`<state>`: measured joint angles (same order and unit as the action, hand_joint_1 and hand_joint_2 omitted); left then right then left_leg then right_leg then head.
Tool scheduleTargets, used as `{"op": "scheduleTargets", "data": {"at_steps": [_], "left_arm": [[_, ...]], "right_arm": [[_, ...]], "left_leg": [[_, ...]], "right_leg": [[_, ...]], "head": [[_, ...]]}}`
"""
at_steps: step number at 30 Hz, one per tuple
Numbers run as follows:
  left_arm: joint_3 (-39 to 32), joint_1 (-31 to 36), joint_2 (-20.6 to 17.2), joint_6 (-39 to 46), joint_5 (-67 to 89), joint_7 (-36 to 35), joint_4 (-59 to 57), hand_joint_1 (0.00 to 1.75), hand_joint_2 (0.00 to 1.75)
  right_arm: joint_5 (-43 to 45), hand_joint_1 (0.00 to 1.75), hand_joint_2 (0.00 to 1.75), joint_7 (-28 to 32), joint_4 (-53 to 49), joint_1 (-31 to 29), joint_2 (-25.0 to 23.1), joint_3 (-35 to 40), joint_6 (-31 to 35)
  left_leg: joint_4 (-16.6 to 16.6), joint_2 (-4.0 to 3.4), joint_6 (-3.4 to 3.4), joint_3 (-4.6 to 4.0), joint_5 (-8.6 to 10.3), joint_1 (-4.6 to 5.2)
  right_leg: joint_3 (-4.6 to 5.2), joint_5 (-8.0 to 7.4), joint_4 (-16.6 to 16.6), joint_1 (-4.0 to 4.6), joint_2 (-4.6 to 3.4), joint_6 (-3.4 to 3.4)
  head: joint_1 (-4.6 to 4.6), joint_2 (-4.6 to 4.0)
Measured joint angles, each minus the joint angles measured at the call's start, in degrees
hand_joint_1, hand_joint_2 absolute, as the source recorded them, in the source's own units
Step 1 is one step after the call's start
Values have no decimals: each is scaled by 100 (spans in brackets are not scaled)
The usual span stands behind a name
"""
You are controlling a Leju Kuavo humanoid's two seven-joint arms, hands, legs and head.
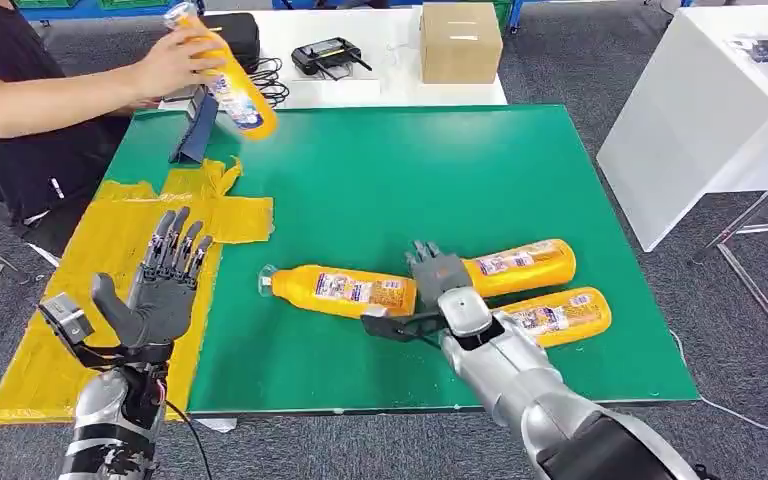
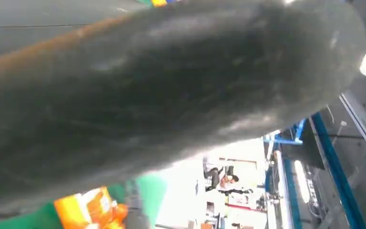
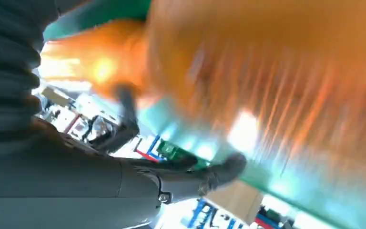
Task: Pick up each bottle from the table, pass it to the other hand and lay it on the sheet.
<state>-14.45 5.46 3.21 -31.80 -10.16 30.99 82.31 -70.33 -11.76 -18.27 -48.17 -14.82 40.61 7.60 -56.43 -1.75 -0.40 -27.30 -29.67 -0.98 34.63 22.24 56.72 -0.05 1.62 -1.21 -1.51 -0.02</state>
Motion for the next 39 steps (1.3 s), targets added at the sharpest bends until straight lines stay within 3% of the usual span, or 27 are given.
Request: {"op": "scheduleTargets", "data": {"at_steps": [5, 9, 18, 26, 39], "left_arm": [[-168, -40, -31, -115, -59, -43, -63, 0, 0], [-291, -42, -37, -197, -170, -52, -127, 0, 0], [-409, -45, -46, -234, -199, -52, -210, 0, 0], [-465, -45, -63, -271, -236, -52, -282, 0, 0], [-553, -41, -92, -260, -63, 2, -363, 0, 0]], "right_arm": [[157, 0, 175, 255, -231, -559, -11, -410, -96], [431, 0, 175, 677, -439, -672, -26, -734, -24], [535, 0, 175, 858, -651, -745, -66, -1062, 26], [947, 0, 175, 1403, -881, -538, -166, -1252, -29], [1816, 0, 175, 1593, -795, 201, -544, -1246, -363]], "left_leg": [[-1, 4, -3, -2, 2, -4], [-1, 2, -3, -6, 2, -4], [-1, 4, -2, -8, 1, -2], [-1, 4, -2, -12, 1, -4], [-1, 3, -2, -25, 1, -4]], "right_leg": [[2, 0, 1, 5, 0, 0], [6, 1, 3, 4, -3, -1], [7, 1, 0, 2, 0, -1], [15, 1, 1, 5, -1, -1], [26, 1, 1, 4, -2, -1]], "head": [[2, 0], [2, 0], [2, 0], [2, 0], [2, 0]]}}
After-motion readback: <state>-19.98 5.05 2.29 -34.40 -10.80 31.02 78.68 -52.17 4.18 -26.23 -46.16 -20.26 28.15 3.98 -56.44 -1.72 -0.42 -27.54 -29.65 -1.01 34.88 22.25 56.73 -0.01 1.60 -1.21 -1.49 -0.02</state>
